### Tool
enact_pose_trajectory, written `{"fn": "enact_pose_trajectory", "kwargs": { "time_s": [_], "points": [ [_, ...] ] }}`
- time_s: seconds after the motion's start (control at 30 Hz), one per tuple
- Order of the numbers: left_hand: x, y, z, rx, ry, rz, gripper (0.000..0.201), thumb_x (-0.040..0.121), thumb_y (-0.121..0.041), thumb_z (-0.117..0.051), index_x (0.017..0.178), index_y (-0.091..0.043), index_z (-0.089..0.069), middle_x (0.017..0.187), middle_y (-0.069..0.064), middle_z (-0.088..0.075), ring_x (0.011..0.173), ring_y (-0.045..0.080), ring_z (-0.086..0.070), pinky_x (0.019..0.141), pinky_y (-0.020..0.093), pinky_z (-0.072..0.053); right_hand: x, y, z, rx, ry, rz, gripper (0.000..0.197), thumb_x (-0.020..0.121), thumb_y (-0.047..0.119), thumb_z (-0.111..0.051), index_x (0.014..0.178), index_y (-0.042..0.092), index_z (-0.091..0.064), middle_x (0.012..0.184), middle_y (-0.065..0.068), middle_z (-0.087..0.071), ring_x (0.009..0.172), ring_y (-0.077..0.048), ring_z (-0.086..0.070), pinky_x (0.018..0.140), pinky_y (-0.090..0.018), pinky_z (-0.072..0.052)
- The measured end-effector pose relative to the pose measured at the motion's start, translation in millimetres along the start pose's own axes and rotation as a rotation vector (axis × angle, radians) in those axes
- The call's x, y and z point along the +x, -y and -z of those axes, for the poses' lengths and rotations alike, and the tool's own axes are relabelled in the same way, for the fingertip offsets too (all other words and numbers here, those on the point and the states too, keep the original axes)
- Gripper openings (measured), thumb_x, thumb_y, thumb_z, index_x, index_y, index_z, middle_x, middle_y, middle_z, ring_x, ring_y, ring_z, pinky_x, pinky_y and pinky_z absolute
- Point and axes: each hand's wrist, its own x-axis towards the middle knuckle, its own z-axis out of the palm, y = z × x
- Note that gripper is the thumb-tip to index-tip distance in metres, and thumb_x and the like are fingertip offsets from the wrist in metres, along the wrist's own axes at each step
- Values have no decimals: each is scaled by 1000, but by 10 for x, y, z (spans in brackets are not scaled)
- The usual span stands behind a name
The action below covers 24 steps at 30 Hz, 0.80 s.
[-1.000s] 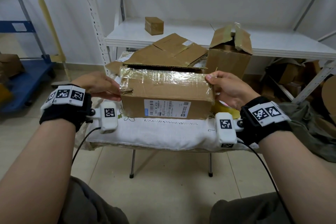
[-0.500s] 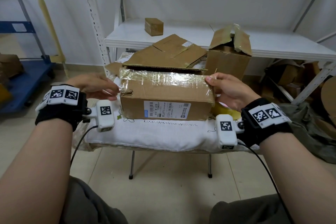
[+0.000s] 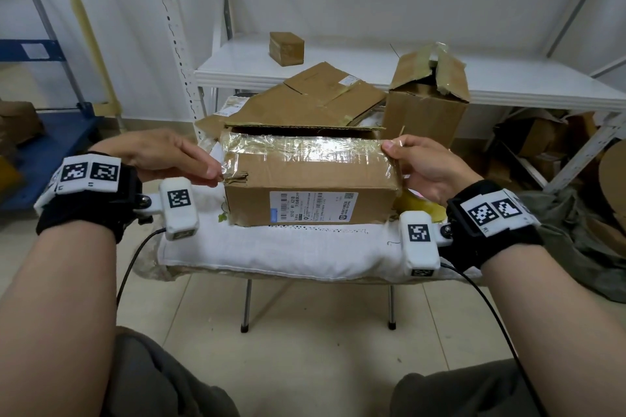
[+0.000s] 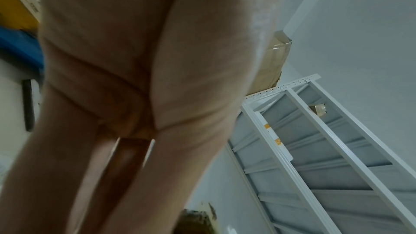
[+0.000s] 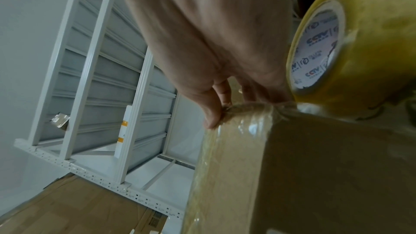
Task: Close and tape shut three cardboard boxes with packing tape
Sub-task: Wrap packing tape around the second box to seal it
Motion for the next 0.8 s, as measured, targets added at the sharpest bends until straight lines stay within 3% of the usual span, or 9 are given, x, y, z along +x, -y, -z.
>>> {"fn": "enact_pose_trajectory", "kwargs": {
  "time_s": [0.1,0.2,0.27,0.37,0.47,0.53,0.6,0.7,0.8],
  "points": [
    [41,29,-32,3,-22,1,41,46,-7,-84,85,3,-77,99,22,-75,83,22,-76,63,18,-58,-2,-2,8,12,16,5,21,100,18,-59,79,17,-58,112,-14,-55,100,-30,-46,86,-45,-40],
    [102,0,-156,32,-28,23,18,68,11,-72,82,3,-66,78,19,-74,62,17,-73,50,16,-54,-2,-11,21,37,27,13,22,101,17,-59,79,18,-59,104,-13,-57,97,-30,-46,81,-43,-41],
    [146,9,-196,32,-35,27,17,70,13,-70,81,2,-63,72,16,-73,59,17,-73,49,16,-53,-16,-13,27,43,19,19,20,100,18,-59,81,18,-60,96,-8,-58,95,-28,-46,75,-38,-41],
    [163,89,-129,-38,-6,33,40,46,0,-91,80,4,-71,88,25,-72,74,25,-75,59,21,-58,-50,17,17,40,30,-17,18,97,32,-62,85,18,-63,102,-9,-58,100,-30,-49,83,-39,-45],
    [135,125,-18,-7,89,28,67,26,-24,-103,84,0,-77,98,22,-74,91,27,-74,67,22,-59,-27,14,53,117,-4,-70,46,95,59,-50,106,15,-61,109,-10,-62,103,-29,-57,94,-43,-46],
    [113,105,-6,-10,72,47,54,43,-18,-100,87,2,-76,105,24,-73,95,28,-74,65,23,-60,-2,-16,79,189,-80,-106,45,103,52,-43,117,12,-59,103,-10,-65,95,-25,-58,88,-38,-44],
    [119,86,-79,-47,-34,74,18,82,-6,-75,94,4,-67,110,27,-70,89,30,-75,61,30,-62,-2,-62,69,147,-80,-137,31,107,34,-45,112,9,-62,82,-4,-64,76,-17,-53,75,-29,-43],
    [207,107,-216,-42,-79,171,40,105,-34,-42,110,4,-56,107,25,-70,93,40,-72,83,50,-59,-12,-91,63,51,-31,-152,22,105,23,-52,97,9,-66,74,-2,-57,66,-14,-40,66,-27,-35],
    [288,118,-267,-92,-61,212,55,106,-44,-36,122,5,-53,114,27,-68,96,45,-71,91,54,-55,-40,-58,91,33,29,-163,27,102,32,-58,98,6,-67,86,-8,-60,79,-21,-48,74,-31,-43]
  ]
}}
